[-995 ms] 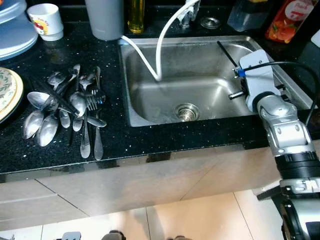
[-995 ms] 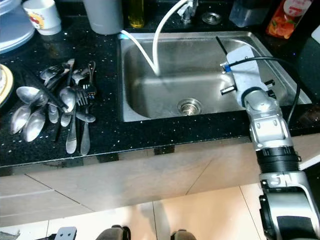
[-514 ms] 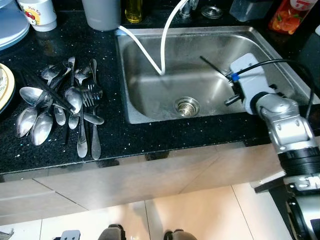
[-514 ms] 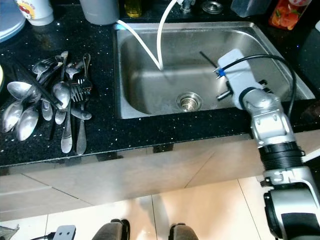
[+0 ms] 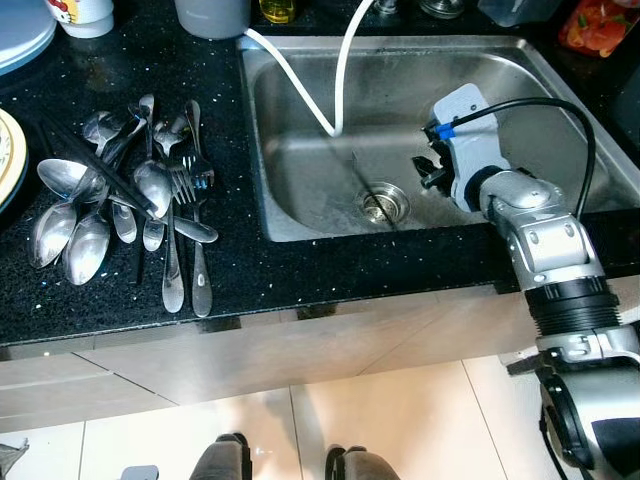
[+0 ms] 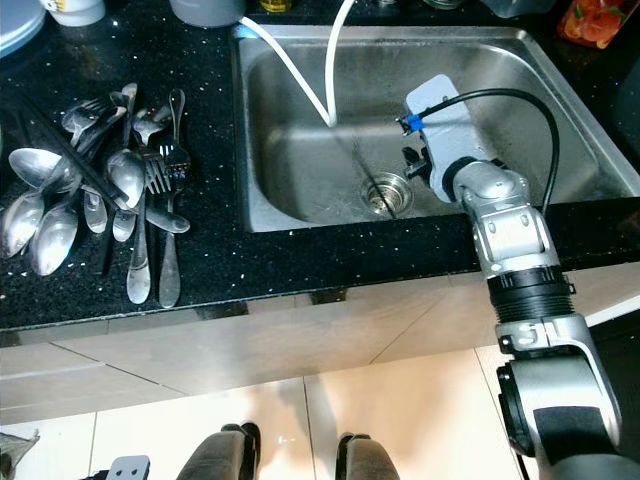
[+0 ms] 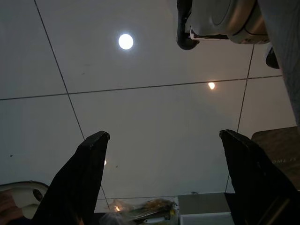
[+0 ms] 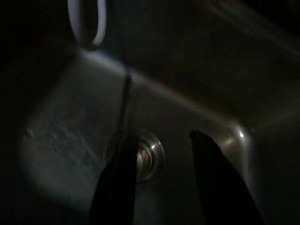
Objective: Kitchen organization
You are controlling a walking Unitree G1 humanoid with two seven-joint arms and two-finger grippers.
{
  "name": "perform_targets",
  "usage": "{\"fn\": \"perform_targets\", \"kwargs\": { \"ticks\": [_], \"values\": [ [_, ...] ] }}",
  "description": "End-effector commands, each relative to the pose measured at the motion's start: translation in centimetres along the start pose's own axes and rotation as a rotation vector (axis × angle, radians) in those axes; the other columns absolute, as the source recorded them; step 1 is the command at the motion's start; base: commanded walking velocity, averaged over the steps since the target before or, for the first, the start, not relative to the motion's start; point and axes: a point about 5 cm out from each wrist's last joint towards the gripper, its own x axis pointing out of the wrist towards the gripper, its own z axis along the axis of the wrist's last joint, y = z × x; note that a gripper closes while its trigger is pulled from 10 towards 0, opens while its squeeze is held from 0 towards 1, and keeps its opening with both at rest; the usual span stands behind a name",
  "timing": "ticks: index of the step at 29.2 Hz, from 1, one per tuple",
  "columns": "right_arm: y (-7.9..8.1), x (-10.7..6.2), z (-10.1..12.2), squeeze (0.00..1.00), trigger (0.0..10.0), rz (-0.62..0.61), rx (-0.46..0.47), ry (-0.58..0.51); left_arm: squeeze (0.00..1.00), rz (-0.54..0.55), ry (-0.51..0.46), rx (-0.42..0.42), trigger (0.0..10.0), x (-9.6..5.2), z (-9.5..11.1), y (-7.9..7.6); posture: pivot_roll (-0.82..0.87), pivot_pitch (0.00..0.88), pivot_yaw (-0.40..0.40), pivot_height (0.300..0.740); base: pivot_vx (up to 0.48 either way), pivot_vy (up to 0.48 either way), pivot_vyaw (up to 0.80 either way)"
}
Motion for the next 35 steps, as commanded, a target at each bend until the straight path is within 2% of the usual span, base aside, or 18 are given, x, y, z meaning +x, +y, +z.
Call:
{"fn": "perform_targets", "kwargs": {
  "ticks": [1,2,5,6,8,9,10,12,14,15,17,23,24,27,28,29,31,35],
  "values": [
    [-0.6,-0.5,0.1,1.0,10.0,-0.008,0.033,-0.037,0.0,-0.004,0.031,-0.022,10.0,-0.1,-1.1,-0.3,0.02,0.256,-0.069,0.74,0.0,0.0,0.0],
    [-0.8,-0.8,0.6,0.0,10.0,0.002,0.059,-0.086,0.0,0.0,0.02,-0.019,10.0,-0.1,-0.8,-0.1,0.02,0.243,-0.064,0.74,0.0,0.0,0.0],
    [-1.4,-2.1,1.9,0.0,10.0,0.037,0.144,-0.224,0.0,-0.005,-0.013,0.0,10.0,0.0,0.1,0.2,0.02,0.223,-0.057,0.74,0.0,0.0,0.0],
    [-1.6,-2.8,2.6,0.0,10.0,0.07,0.198,-0.311,0.0,-0.017,-0.039,0.014,10.0,0.0,0.8,0.2,0.02,0.207,-0.052,0.74,0.0,0.0,0.0],
    [-1.6,-3.3,3.0,0.0,10.0,0.096,0.234,-0.372,0.0,-0.025,-0.058,0.025,10.0,0.0,1.3,0.2,0.02,0.207,-0.052,0.74,0.0,0.0,0.0],
    [-0.9,-4.5,3.7,0.0,10.0,0.201,0.301,-0.492,0.0,-0.033,-0.082,0.049,10.0,0.1,2.0,0.2,0.02,0.19,-0.049,0.74,0.0,0.0,0.0],
    [-0.7,-4.9,3.9,0.0,10.0,0.23,0.318,-0.525,0.0,-0.036,-0.088,0.055,10.0,0.1,2.1,0.2,0.02,0.19,-0.049,0.74,0.0,0.0,0.0],
    [0.9,-6.5,4.4,0.0,10.0,0.409,0.376,-0.637,0.0,-0.066,-0.138,0.092,10.0,0.1,3.2,-0.1,0.03,0.166,-0.046,0.74,0.0,0.0,0.0],
    [2.3,-7.9,4.7,0.0,10.0,0.553,0.409,-0.717,0.0,-0.091,-0.176,0.13,10.0,0.1,4.0,-0.3,0.04,0.157,-0.042,0.74,0.0,0.0,0.0],
    [2.3,-7.9,4.7,0.0,10.0,0.553,0.409,-0.717,0.0,-0.091,-0.176,0.13,10.0,0.1,4.0,-0.3,0.04,0.157,-0.042,0.74,0.0,0.0,0.0],
    [3.4,-8.9,4.8,0.0,10.0,0.661,0.437,-0.77,0.0,-0.109,-0.209,0.161,10.0,0.0,4.5,-0.3,0.04,0.152,-0.041,0.74,0.0,0.0,0.0],
    [5.1,-9.2,4.6,0.0,10.0,0.736,0.471,-0.787,0.0,-0.145,-0.292,0.19,10.0,-0.3,5.7,-0.1,0.06,0.14,-0.035,0.74,0.0,0.0,0.0],
    [6.2,-8.6,4.3,0.0,10.0,0.738,0.488,-0.764,0.0,-0.179,-0.33,0.225,10.0,-0.5,6.3,-0.2,0.07,0.137,-0.03,0.74,0.0,0.0,0.0],
    [6.7,-8.1,4.2,0.0,10.0,0.73,0.495,-0.747,0.0,-0.19,-0.338,0.236,10.0,-0.5,6.5,-0.3,0.07,0.137,-0.03,0.74,0.0,0.0,0.0],
    [8.5,-7.0,4.3,0.0,10.0,0.722,0.51,-0.706,0.0,-0.185,-0.334,0.244,10.0,-0.5,6.8,-0.3,0.07,0.132,-0.027,0.74,0.0,0.0,0.0],
    [8.5,-7.0,4.3,0.0,10.0,0.722,0.51,-0.706,0.0,-0.185,-0.334,0.244,10.0,-0.5,6.8,-0.3,0.07,0.132,-0.027,0.74,0.0,0.0,0.0],
    [10.0,-6.2,4.2,0.0,10.0,0.715,0.523,-0.669,0.0,-0.166,-0.319,0.245,10.0,-0.3,6.9,-0.3,0.07,0.129,-0.023,0.74,0.0,0.0,0.0],
    [11.4,-5.3,4.2,0.0,10.0,0.682,0.559,-0.638,0.0,-0.159,-0.314,0.234,10.0,-0.2,7.2,-0.6,0.07,0.12,-0.019,0.74,0.0,0.0,0.0]
  ]
}}
